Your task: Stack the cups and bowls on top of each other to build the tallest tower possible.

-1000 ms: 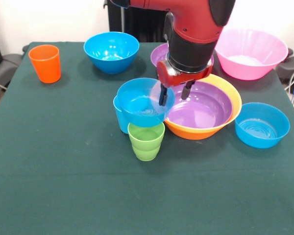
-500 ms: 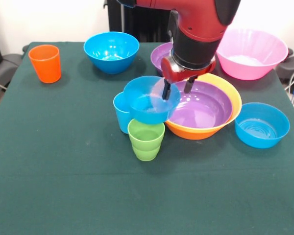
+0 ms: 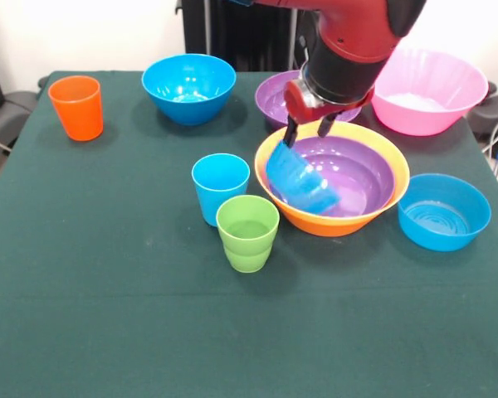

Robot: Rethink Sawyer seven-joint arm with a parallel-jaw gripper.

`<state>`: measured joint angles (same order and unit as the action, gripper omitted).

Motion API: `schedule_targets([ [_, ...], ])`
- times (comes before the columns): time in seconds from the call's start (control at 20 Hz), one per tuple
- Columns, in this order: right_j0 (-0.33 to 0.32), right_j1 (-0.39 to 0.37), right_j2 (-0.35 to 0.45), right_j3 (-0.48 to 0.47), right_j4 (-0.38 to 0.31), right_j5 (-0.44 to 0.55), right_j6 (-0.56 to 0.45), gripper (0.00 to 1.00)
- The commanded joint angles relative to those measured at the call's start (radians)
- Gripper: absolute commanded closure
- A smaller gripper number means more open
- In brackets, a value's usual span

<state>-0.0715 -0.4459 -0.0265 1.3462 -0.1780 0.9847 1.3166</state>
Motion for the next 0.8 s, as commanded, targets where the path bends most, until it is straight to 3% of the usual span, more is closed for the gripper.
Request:
schedule_targets([
  [0.05,0.031,-0.004,0.0,-0.018,-0.09,0.053,0.049,0.0],
  [0.5,0.025,0.014,0.0,-0.047,-0.071,0.049,0.037,0.0],
  [0.8,-0.061,0.029,0.073,-0.079,-0.04,-0.062,-0.042,0.0],
])
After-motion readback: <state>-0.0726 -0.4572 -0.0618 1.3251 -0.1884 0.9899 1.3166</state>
